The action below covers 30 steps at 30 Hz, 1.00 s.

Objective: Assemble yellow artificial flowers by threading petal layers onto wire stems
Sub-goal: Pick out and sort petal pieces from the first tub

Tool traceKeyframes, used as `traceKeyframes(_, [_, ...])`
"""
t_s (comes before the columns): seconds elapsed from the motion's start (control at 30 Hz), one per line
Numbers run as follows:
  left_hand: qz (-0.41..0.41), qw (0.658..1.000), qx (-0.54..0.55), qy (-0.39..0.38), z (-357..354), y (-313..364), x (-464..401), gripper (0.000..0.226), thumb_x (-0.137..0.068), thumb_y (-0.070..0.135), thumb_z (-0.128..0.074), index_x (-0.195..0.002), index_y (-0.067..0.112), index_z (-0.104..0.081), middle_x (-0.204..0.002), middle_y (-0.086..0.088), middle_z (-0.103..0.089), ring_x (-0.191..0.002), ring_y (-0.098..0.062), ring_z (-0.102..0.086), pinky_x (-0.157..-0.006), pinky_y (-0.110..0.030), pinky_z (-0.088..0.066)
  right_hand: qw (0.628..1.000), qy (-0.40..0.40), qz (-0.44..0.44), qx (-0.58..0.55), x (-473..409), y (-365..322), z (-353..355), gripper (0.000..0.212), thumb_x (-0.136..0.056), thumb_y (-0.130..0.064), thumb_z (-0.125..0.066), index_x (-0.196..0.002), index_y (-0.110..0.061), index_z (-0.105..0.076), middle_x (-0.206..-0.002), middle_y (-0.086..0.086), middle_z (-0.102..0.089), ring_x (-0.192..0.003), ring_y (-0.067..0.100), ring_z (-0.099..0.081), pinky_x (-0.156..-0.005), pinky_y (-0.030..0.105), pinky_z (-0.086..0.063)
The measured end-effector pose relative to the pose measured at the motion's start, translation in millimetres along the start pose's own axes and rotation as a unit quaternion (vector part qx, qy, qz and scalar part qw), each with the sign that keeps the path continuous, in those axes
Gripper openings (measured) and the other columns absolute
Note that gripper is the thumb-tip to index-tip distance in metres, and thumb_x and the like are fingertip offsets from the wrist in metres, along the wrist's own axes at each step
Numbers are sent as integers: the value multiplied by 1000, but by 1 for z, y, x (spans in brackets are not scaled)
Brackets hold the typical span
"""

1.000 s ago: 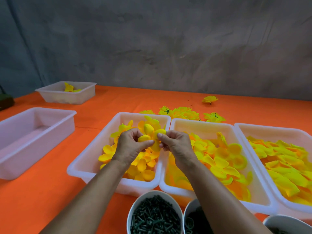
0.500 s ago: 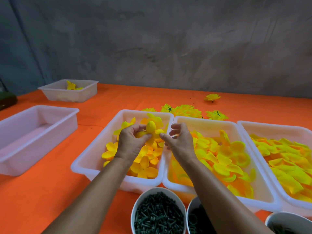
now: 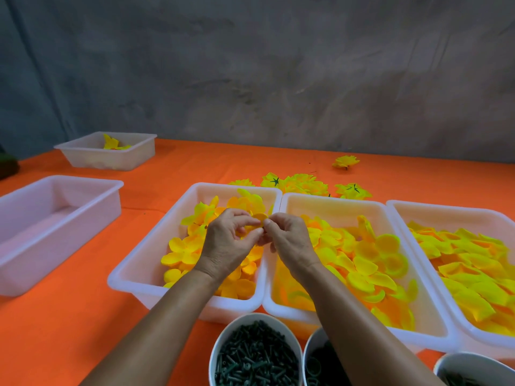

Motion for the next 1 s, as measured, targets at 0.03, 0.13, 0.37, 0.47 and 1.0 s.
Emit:
traceKeyframes(0.03, [2,1000,5,14,1,0,0,11,-80,11,-72,-92,13,-74,-99,-2,-58,-66,-7,-50,-58,-6,-38,1000,3,4,13,-1,0,0,24,-92,-2,-48,-73,-7,-62,-57,4,-60,-52,14,-59,-46,19,-38])
traceKeyframes(0.13, [8,999,1,49,6,0,-1,13,-79,7,-72,-89,15,-68,-96,-5,-57,-59,-9,-49,-58,-5,-37,998,12,25,50,0,-3,-2,30,-93,-2,-47,-67,-13,-60,-55,0,-58,-47,9,-55,-48,17,-37])
traceKeyframes(0.37, [40,998,8,58,10,-10,-3,20,-77,18,-76,-95,20,-67,-93,-3,-61,-63,-7,-47,-58,-7,-37,994,25,49,93,2,-7,2,31,-93,-6,-49,-65,-14,-57,-52,-5,-53,-40,1,-46,-47,14,-35])
traceKeyframes(0.47, [36,997,-41,50,8,-12,-4,14,-77,22,-76,-89,19,-69,-101,-7,-59,-91,-19,-50,-78,-21,-39,995,-1,62,73,3,-11,-3,21,-95,-6,-50,-79,-2,-63,-61,-1,-57,-52,11,-52,-54,24,-44])
traceKeyframes(1.0, [118,981,136,78,11,-19,-6,28,-96,20,-52,-71,7,-56,-61,-8,-43,-60,-21,-37,-56,-40,-38,998,-51,39,-12,5,-11,-4,18,-93,0,-51,-85,-1,-67,-66,6,-58,-58,12,-54,-58,20,-41])
Point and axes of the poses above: each hand's wrist, its own x-axis away from the middle knuckle, its own z-axis out of the back of the hand, y = z × x, the point moved 5 cm from there along -x, towards the middle knuckle
